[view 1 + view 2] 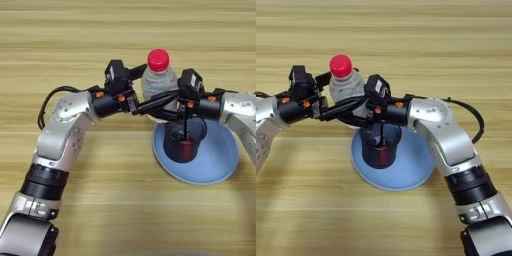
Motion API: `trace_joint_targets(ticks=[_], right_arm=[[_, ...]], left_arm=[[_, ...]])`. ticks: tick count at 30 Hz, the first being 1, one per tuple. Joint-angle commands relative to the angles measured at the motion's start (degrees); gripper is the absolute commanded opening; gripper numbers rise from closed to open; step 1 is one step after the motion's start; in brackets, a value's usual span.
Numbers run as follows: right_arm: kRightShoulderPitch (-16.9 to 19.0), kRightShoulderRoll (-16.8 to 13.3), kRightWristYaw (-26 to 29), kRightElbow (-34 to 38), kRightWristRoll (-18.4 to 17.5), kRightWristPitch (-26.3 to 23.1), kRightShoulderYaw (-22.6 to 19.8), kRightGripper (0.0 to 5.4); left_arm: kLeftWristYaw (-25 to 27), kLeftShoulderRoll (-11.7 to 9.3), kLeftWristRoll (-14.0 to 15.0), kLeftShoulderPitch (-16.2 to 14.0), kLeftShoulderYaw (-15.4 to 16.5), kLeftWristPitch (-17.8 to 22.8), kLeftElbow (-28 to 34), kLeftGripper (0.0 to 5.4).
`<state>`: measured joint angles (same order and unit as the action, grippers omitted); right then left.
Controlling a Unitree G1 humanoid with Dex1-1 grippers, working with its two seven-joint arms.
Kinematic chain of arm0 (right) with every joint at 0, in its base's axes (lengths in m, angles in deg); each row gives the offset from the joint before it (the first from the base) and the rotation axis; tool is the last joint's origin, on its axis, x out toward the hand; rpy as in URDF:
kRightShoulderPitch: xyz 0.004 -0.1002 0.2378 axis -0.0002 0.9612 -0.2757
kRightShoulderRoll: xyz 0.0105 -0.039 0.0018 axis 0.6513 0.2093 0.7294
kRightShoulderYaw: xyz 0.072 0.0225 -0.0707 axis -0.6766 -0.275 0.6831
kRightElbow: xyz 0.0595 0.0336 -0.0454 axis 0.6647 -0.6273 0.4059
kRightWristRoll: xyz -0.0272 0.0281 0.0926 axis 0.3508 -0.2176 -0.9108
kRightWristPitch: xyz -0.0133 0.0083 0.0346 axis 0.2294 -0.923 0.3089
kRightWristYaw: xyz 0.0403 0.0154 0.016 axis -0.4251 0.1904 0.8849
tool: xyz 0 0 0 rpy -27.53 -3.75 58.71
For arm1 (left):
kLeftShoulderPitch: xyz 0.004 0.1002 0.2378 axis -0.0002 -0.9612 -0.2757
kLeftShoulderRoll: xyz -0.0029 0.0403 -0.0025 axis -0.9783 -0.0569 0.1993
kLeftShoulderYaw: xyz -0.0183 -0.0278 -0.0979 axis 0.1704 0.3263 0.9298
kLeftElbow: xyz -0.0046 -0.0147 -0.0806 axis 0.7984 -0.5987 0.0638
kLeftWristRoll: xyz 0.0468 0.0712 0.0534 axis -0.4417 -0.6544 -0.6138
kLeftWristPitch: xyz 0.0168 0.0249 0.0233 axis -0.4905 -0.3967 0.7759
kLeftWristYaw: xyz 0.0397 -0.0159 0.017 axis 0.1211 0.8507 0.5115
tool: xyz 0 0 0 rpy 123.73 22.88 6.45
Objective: Move the objects on the table
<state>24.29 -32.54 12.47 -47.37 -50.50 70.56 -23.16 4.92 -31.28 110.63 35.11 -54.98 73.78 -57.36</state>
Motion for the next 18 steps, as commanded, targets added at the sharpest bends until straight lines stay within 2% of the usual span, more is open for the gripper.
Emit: trace_joint_targets(ticks=[1, 10, 13, 18], right_arm=[[-1.58, 0.40, -0.45, -0.10, 0.50, -0.45, -0.32, 3.15], [-1.71, 0.65, -0.86, -0.31, 0.13, -0.46, -1.10, 3.15], [-1.85, 0.73, -1.05, -0.60, 0.05, -0.43, -1.34, 3.15], [-2.30, 0.99, -1.72, -1.23, -0.16, -0.26, -2.27, 3.15]], left_arm=[[0.30, 0.13, 0.10, 1.29, 0.26, -1.43, 0.41, 4.19], [1.70, -0.21, 1.21, 0.59, 0.61, -2.14, 1.63, 5.01], [2.91, -0.34, 2.42, 0.00, 1.04, -2.81, 2.71, 5.37], [5.78, -0.89, 5.89, -1.51, 1.82, -3.30, 6.13, 5.40]])
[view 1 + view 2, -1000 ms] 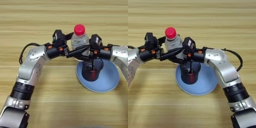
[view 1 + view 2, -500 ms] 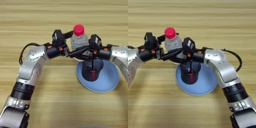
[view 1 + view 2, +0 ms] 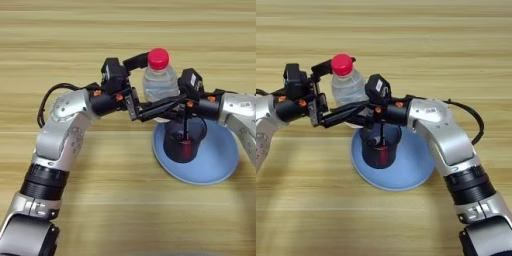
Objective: Move the objects on the table
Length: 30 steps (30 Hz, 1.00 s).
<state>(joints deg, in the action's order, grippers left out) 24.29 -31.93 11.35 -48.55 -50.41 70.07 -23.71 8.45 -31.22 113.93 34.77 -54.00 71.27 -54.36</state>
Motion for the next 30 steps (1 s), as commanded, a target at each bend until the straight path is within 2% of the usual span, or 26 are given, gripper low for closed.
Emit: trace_joint_targets(ticks=[1, 7, 9, 21, 24, 30], right_arm=[[-2.43, 0.44, -0.75, -0.17, -0.33, 0.22, -2.00, 3.15], [-3.07, 0.98, -1.56, -0.62, -0.71, 0.33, -3.83, 3.14], [-3.27, 1.08, -1.81, -0.58, -0.79, 0.41, -4.52, 3.14], [-4.45, 1.47, -6.44, 0.65, -2.25, 0.29, -10.99, 3.13], [-4.33, 1.47, -8.08, 1.16, -2.66, 0.24, -12.49, 3.13], [-3.18, 1.60, -11.42, 3.20, -3.37, 0.27, -15.06, 3.13]], left_arm=[[2.54, -1.12, 3.05, -1.31, 0.97, -0.69, 3.66, 5.40], [0.74, -0.58, 3.18, -0.37, 2.94, -1.64, 3.07, 5.40], [0.34, -0.23, 4.03, -0.19, 3.87, -1.70, 3.04, 5.40], [-5.75, 1.22, 4.73, 1.72, 8.72, -4.03, 0.87, 5.40], [-6.99, 1.35, 3.46, 1.79, 9.06, -4.88, -0.45, 5.40], [-10.99, 2.13, -1.66, 1.82, 8.69, -8.71, -5.90, 5.40]])
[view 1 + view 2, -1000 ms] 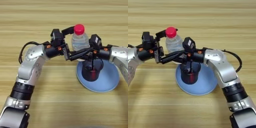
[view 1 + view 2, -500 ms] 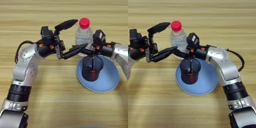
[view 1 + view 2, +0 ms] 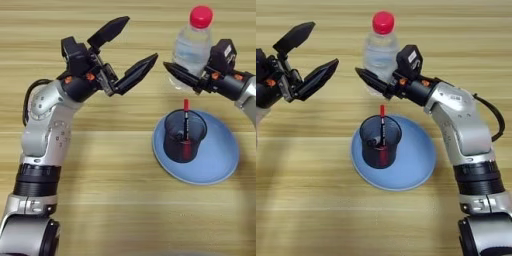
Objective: Move the objects on the table
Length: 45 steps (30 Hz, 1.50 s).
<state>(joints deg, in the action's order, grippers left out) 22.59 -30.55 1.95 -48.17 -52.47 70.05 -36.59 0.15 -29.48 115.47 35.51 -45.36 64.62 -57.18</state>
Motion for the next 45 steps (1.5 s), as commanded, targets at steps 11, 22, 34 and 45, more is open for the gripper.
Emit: trace_joint_targets(ticks=[11, 22, 34, 45], right_arm=[[4.01, -0.19, -13.65, 6.76, 3.01, 5.91, -9.66, 3.13], [10.18, 0.60, -17.71, 2.14, 3.84, 11.45, -13.77, 3.13], [10.76, 0.80, -17.60, -19.43, 4.31, 22.99, -17.59, 3.13], [11.34, 2.87, -18.16, -32.85, 5.75, 32.17, -16.79, 3.13]], left_arm=[[-22.68, 3.56, -18.69, -0.30, 0.48, -9.19, -15.75, 5.40], [-38.47, 5.10, -24.51, -3.24, 4.78, -18.62, -27.90, 5.40], [-41.63, 2.76, -25.23, -2.76, 7.66, -27.80, -36.93, 5.40], [-41.68, 3.39, -25.09, -2.49, 7.39, -29.74, -38.81, 5.40]])
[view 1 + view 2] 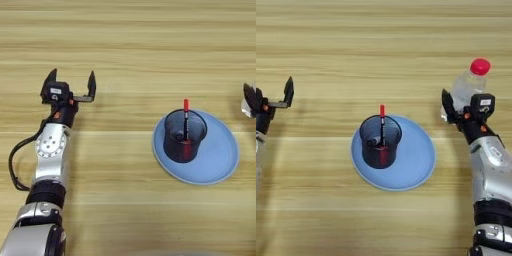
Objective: Move the objects on the table
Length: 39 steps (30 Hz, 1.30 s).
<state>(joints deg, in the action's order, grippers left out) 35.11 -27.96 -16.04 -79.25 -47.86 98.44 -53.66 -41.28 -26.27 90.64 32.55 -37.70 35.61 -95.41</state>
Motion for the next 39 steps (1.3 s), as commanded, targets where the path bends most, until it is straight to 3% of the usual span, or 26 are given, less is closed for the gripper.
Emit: trace_joint_targets(ticks=[1, 13, 38, 39], right_arm=[[-1.35, 0.36, -0.34, -2.41, 1.33, 4.26, 0.39, 3.13], [-3.53, 1.85, -4.37, -9.72, 3.70, 7.85, 1.12, 3.13], [-3.75, 2.16, -4.28, -12.24, 4.31, 9.22, 2.04, 3.13], [-3.72, 2.18, -4.31, -12.22, 4.33, 9.24, 2.06, 3.42]], left_arm=[[-0.24, 0.15, -0.22, 0.48, -0.27, -0.75, -0.59, 5.40], [-0.04, -0.19, 0.17, 0.59, -0.23, -0.80, -0.51, 5.40], [0.26, -0.31, 0.31, 0.54, -0.15, -0.97, -0.49, 5.40], [0.26, -0.33, 0.33, 0.57, -0.12, -0.96, -0.48, 5.40]])
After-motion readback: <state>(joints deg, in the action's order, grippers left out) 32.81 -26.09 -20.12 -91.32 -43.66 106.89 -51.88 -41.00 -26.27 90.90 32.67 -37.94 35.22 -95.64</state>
